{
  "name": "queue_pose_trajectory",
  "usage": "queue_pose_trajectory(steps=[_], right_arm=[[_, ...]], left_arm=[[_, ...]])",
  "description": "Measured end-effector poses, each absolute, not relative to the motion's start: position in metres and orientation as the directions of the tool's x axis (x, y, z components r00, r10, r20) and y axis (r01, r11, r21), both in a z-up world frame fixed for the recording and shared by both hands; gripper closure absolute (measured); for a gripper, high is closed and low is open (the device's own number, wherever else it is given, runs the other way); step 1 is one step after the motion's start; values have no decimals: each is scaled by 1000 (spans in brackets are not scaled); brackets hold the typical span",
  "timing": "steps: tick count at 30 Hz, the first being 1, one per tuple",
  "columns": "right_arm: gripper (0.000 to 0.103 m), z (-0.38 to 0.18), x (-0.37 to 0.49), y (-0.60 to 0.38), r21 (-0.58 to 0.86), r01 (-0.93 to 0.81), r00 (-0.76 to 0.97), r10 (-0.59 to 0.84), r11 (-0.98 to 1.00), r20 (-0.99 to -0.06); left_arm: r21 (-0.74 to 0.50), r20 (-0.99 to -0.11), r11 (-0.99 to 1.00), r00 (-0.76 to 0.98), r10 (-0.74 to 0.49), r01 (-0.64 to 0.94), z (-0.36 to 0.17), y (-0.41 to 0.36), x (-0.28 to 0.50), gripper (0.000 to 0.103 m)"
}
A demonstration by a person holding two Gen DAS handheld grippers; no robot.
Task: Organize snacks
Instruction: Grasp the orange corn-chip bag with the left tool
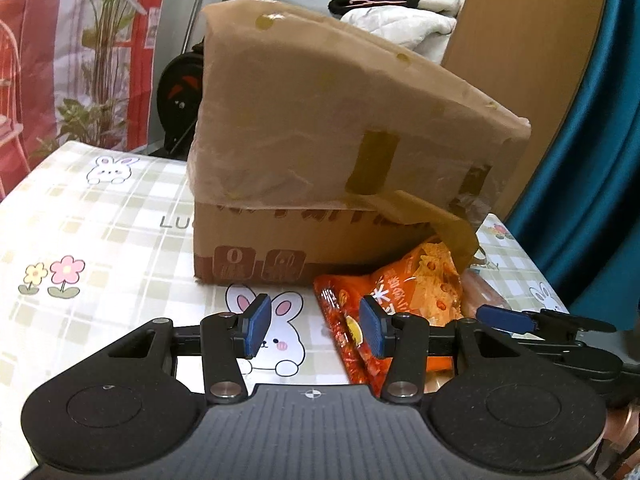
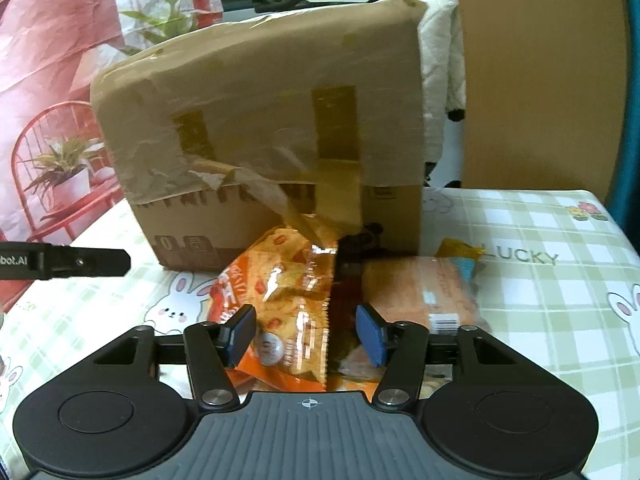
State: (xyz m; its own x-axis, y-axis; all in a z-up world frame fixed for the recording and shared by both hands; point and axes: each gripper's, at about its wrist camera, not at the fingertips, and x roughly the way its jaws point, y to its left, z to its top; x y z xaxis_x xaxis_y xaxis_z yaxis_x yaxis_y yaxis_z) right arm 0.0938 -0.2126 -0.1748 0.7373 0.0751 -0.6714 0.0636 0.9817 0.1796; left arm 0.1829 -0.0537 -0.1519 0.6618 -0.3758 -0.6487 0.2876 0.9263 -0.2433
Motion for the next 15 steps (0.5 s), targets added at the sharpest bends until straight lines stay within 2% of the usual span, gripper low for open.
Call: queue_pose_trajectory(steps=[3, 4, 5, 15], right_arm=[[52, -178, 98, -207, 174, 48, 734, 84, 983, -674], [60, -181, 99, -207, 183, 45, 727, 94, 982, -680], [62, -182, 99, -207, 194, 41, 721, 105, 980, -684], [66, -196, 95, -194, 320, -7, 684, 238, 947, -689]], left_arm=[[-255, -653, 924, 654, -382, 284, -153, -52, 184, 52], [-259, -654, 922, 651, -386, 286, -154, -52, 184, 52], [-262, -654, 921, 649, -389, 289, -154, -53, 184, 51], [-266, -665, 907, 619, -418, 326, -162, -67, 187, 43]])
